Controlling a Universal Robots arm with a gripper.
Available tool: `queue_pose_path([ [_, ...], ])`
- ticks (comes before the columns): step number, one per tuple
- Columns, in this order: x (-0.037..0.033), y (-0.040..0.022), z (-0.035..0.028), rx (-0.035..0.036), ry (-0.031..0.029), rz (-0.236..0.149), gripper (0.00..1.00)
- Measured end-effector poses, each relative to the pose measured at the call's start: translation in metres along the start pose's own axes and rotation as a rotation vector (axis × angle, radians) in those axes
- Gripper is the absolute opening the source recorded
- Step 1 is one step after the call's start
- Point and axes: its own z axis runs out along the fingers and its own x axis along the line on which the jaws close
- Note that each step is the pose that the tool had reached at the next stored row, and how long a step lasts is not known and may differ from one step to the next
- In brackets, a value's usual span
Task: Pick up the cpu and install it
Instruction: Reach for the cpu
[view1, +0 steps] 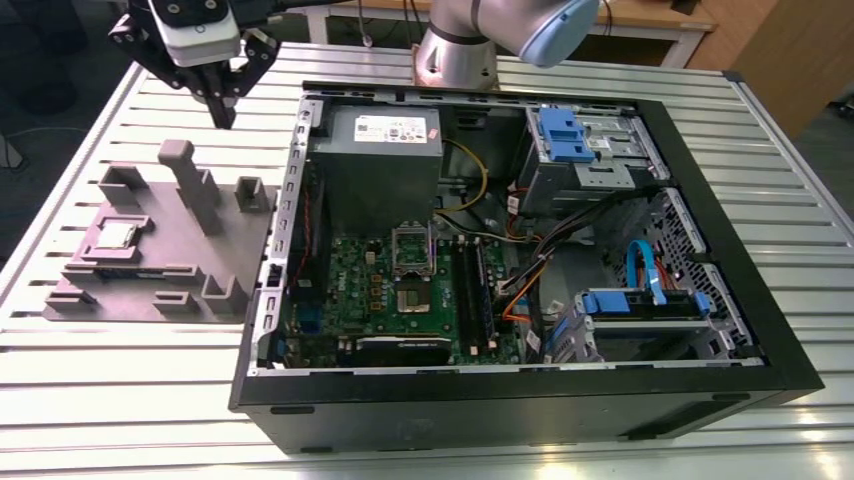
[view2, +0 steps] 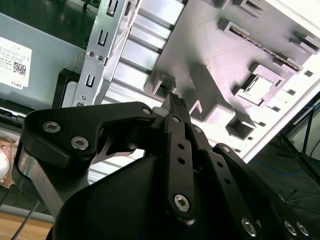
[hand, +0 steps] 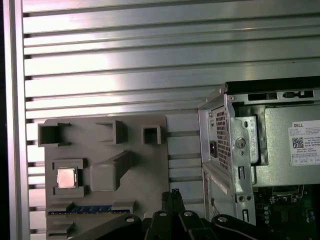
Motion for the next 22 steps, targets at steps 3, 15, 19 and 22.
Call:
queue_pose_path([
  [3,0.0013,-0.0001,0.0001,0.0000,0.0000,0.000,0.11],
  [15,0.0149,-0.0012,0.0007,-0.0001,0.0000,0.000,0.11],
  [19,0.0202,-0.0016,0.0010,-0.0001,0.0001,0.000,0.11],
  [22,0.0248,-0.0020,0.0013,-0.0001,0.0000,0.000,0.11],
])
